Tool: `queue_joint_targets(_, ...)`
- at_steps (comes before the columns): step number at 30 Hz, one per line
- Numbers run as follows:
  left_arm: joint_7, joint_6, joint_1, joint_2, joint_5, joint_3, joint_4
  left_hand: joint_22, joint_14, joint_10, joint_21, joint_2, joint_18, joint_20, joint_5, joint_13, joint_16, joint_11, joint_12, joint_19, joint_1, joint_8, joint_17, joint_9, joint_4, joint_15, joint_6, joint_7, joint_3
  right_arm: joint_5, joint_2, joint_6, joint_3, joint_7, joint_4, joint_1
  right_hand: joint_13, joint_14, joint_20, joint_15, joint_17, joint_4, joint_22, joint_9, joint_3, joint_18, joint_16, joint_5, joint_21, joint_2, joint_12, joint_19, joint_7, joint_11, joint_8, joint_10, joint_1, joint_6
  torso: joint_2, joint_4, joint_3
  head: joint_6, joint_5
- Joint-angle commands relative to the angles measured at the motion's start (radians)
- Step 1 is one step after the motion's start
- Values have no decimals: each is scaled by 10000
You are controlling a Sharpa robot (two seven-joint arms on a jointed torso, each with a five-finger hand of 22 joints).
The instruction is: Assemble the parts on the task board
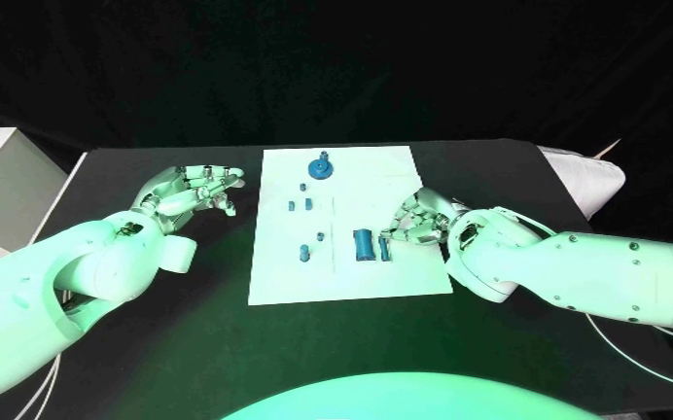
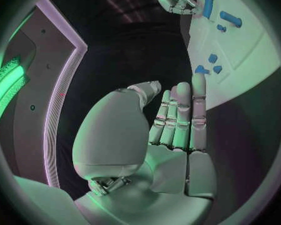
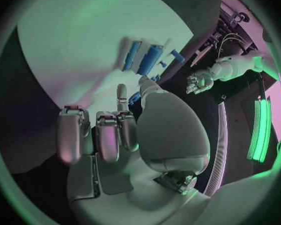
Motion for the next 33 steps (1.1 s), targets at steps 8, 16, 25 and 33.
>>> queue_joint_targets(8, 1103, 214, -23, 376, 935, 7, -672, -162, -526, -6, -365, -142, 134, 69, 32, -4, -143, 2, 130, -220, -81, 52, -27, 44, 171, 43, -54, -56, -158, 5010, 546, -1175, 62, 5383, -1891, 332, 727, 233, 293, 305, 260, -47, -369, -4, 92, 932, -1619, 1300, -5428, 163, -3896, -805, 265, 312, -230, -1173, 680, -623, -322, -65, -193, 232, 99)
queue_joint_targets(16, 2305, -50, -28, 1036, 1814, 16, -1738, -1598, -2541, 151, -3044, -200, 12, 660, 13, -586, -3570, 254, -781, -2095, 250, 130, -1577, 136, 365, 625, -154, -58, -259, 7955, 1630, 2, 129, 7087, -3700, 428, -4697, -2916, 758, 804, -5361, -9, -4676, -319, 1531, 1481, -8376, 240, -11677, -45, -10838, -2484, 766, 853, -307, -3998, 1769, -1420, -614, -132, -334, 595, 220)
queue_joint_targets(25, 2761, -864, -16, 1798, 2238, 30, -3059, -4213, -2610, 318, -6815, -157, -18, 1378, 11, -677, -7835, 640, -3256, -2656, 479, -329, -2839, -519, 428, 1208, -654, -384, -517, 9340, 2739, 973, 221, 7976, -5344, 438, -9422, -4243, 1664, 1597, -7400, -392, -8208, -1150, 3091, 1467, -12305, 81, -12983, -535, -13483, -4056, 1161, 1431, -893, -4302, 1630, -1603, -868, -95, -346, 908, 294)
queue_joint_targets(33, 2345, -701, 81, 1833, 1953, -131, -2967, -5925, -9737, -8935, -8489, 1972, -1695, -1520, -1783, -1300, -11570, -1359, -4908, -9916, -5301, -2028, -4441, -3483, -1823, -628, -8738, -1999, -5478, 8819, 2740, 203, 283, 7391, -5162, 426, -13075, -14629, -317, 679, -13074, -2926, -13080, -4555, -1091, -375, -15665, -1581, -13603, 1607, -14906, -14669, -854, -9, -3091, -14665, -4059, -10322, -813, -197, -278, 1005, 398)
